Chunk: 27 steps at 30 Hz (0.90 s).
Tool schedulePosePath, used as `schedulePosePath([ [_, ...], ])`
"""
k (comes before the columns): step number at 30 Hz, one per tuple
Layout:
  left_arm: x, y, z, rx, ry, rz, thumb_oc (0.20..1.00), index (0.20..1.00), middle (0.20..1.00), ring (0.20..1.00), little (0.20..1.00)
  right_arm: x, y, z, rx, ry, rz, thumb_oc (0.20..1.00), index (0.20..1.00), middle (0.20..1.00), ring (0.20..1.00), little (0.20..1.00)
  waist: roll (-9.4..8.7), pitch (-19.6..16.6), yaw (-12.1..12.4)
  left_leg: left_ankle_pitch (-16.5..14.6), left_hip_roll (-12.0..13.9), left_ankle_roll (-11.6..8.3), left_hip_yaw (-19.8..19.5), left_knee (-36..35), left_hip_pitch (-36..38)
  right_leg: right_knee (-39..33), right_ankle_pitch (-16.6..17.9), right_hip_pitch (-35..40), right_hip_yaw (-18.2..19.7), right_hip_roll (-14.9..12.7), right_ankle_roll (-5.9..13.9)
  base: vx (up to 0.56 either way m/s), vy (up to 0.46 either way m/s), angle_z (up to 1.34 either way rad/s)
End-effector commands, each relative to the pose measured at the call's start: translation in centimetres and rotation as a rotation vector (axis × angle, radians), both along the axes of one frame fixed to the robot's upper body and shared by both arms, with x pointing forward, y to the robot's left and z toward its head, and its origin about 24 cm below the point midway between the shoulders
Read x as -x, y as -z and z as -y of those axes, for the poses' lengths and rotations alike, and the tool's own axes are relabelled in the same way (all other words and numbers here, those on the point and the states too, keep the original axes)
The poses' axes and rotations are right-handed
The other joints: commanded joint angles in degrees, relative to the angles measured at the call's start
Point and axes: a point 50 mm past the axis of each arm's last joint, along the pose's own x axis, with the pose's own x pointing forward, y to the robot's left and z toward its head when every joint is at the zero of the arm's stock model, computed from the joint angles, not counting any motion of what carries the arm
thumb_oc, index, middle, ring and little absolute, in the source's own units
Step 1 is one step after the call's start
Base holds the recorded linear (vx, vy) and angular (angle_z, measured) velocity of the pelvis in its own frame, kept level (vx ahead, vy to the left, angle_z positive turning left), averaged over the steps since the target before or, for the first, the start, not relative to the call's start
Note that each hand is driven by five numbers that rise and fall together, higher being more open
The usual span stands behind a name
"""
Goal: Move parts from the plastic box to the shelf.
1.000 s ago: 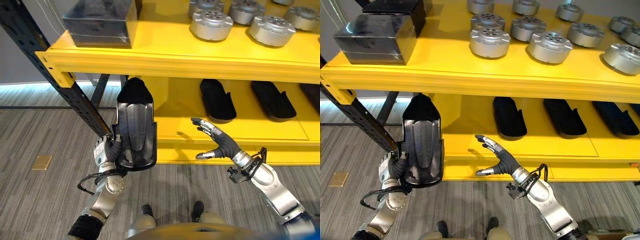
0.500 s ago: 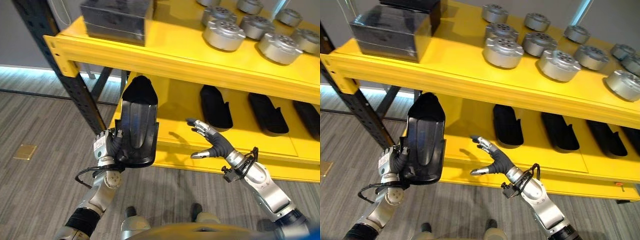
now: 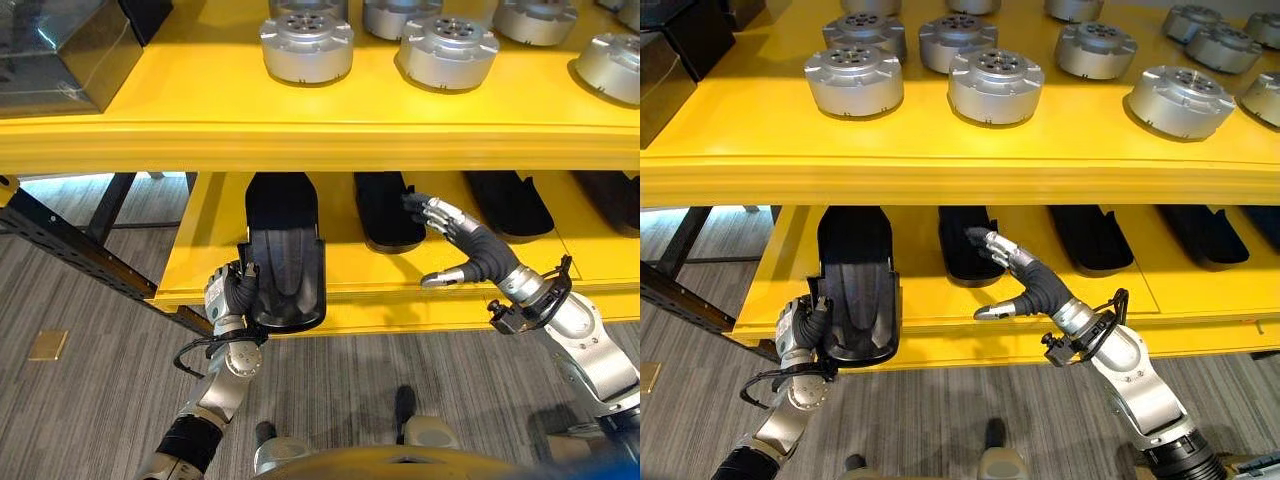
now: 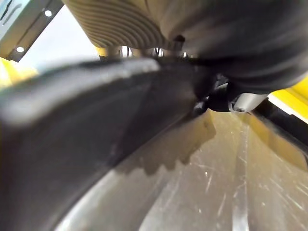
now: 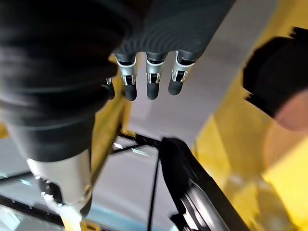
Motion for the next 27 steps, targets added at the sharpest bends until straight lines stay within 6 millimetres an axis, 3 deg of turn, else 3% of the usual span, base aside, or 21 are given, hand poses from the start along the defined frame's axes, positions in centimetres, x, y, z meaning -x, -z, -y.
schedulePosePath([
  [1,-1.3,-1.6,-1.4,-0.055,-0.048,0.103,0.200,0.200,0.200,0.200,0.200,1.0,-2.4,0.3,-0.119,0.108,0.200,1.000,1.000,1.000,1.000,1.000,-2.62,-2.44,-1.39,0.18,-3.23,2.92,-0.53,4.14,-3.36,6.28,-4.23,1.91,-2.23,-2.10,0.95,0.03,0.075,-0.16],
  [5,-1.2,-1.2,-1.6,-0.056,-0.101,0.094,0.200,0.200,0.200,0.200,0.200,1.3,-2.7,1.0,-0.138,0.239,0.283,1.000,1.000,1.000,1.000,1.000,-1.63,-2.03,-2.89,-0.64,-3.69,3.08,0.49,5.03,-3.41,6.02,-4.14,1.62,-1.10,-2.48,1.23,0.02,0.077,-0.10],
  [16,-2.1,-0.8,-3.8,-0.129,-0.264,0.069,0.200,0.200,0.200,0.200,0.200,1.0,-1.8,2.3,-0.086,0.369,0.283,1.000,1.000,1.000,1.000,1.000,-0.61,-1.22,-5.75,-2.25,-4.87,4.26,2.69,7.49,-3.98,7.68,-4.15,-0.28,1.26,-3.55,2.18,0.03,0.050,-0.09],
  [22,-3.9,-3.2,-6.9,-0.235,-0.391,0.122,0.200,0.200,0.200,0.200,0.200,0.7,-2.2,3.7,0.046,0.430,0.337,1.000,1.000,1.000,1.000,1.000,0.86,0.67,-8.70,-3.41,-5.40,4.66,4.53,11.69,-7.35,10.26,-4.41,-4.30,4.17,-4.51,2.64,0.01,0.140,-0.16],
  [27,-4.5,-4.1,-7.9,-0.262,-0.441,0.120,0.200,0.200,0.200,0.200,0.200,0.3,-2.8,4.3,0.095,0.446,0.372,1.000,1.000,1.000,1.000,1.000,1.34,2.36,-9.72,-4.12,-5.60,4.67,5.11,14.02,-9.46,11.52,-4.67,-6.44,5.13,-5.07,2.74,-0.05,0.125,-0.12],
])
